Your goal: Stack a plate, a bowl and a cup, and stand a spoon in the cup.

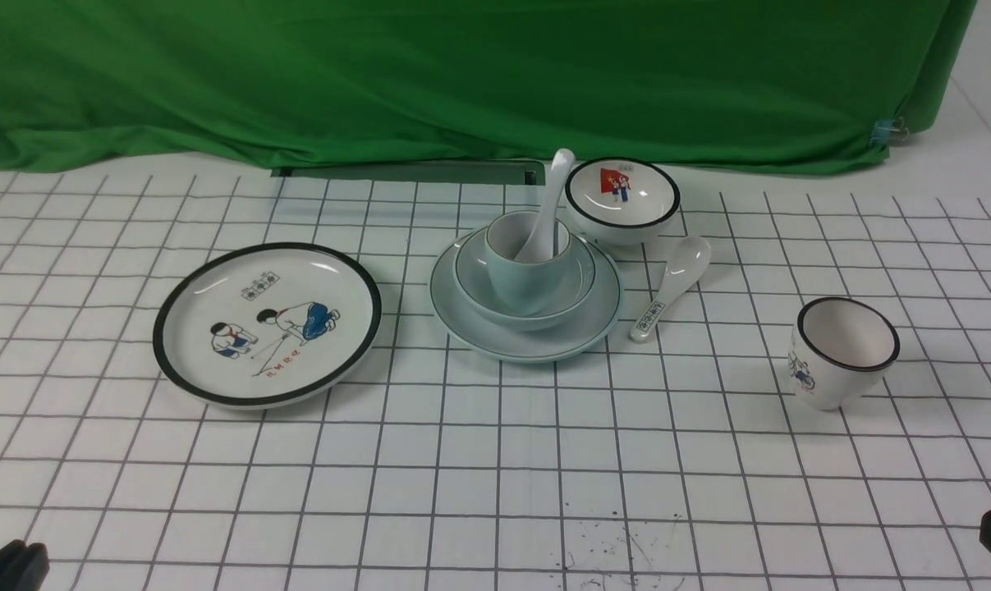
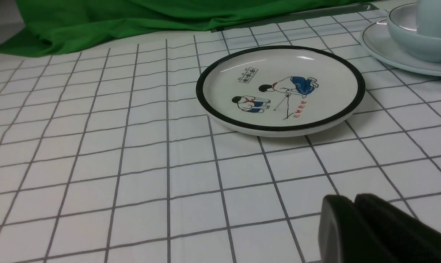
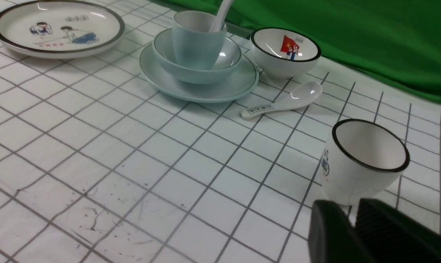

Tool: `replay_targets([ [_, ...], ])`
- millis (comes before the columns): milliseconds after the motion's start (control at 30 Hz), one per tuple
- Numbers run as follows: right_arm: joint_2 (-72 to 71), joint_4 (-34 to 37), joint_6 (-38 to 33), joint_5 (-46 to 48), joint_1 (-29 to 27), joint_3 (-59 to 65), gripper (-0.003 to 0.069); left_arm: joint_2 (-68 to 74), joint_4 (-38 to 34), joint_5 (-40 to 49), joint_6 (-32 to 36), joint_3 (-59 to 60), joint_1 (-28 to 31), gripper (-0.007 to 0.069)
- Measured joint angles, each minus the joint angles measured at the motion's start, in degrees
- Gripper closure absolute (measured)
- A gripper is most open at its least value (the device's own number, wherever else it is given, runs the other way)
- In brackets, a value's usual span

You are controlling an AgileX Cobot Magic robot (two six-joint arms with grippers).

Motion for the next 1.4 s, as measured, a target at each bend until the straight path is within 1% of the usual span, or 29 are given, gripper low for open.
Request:
replay_targets([
  [333,-0.97,0.0,0.0,-0.42,0.0,0.66,0.0491,0.0,0.05,0.0,0.28,0.0,0.0,0.0634],
  [467,-4.77,0.06,0.32,-1.6,-2.04,3.68,0.0486,0.0,0.27,0.0,0.28,0.0,0.0,0.0634],
  [600,-11.6,0.64,1.27,-2.71,-11.69,9.44,0.0479,0.0,0.87,0.0,0.28,0.0,0.11,0.0634],
  [700,-14.64,5.79,1.33,-3.34,-19.22,12.76,0.0472,0.0,0.97,0.0,0.28,0.0,0.11,0.0634],
  [733,-14.64,6.14,1.33,-3.34,-19.67,12.82,0.0472,0.0,0.97,0.0,0.28,0.0,0.11,0.0634],
  [767,-14.8,7.94,1.11,-3.15,-22.87,13.05,0.0471,0.0,1.03,0.0,0.28,0.0,0.11,0.0634],
  [833,-14.91,9.31,0.45,-2.97,-25.23,13.18,0.0466,0.0,1.15,-0.01,0.28,0.0,0.11,0.0634],
  [933,-14.91,9.62,-0.06,-2.97,-26.18,13.18,0.0462,0.0,1.34,-0.01,0.28,0.0,0.11,0.0634],
  [1100,-14.96,9.83,-0.17,-2.97,-26.17,13.18,0.046,0.0,1.53,-0.01,0.28,0.0,0.11,0.0634],
  [1400,-14.96,9.83,-0.17,-2.93,-26.05,13.18,0.0432,0.0,1.53,-0.01,0.28,0.0,0.11,0.0634],
])
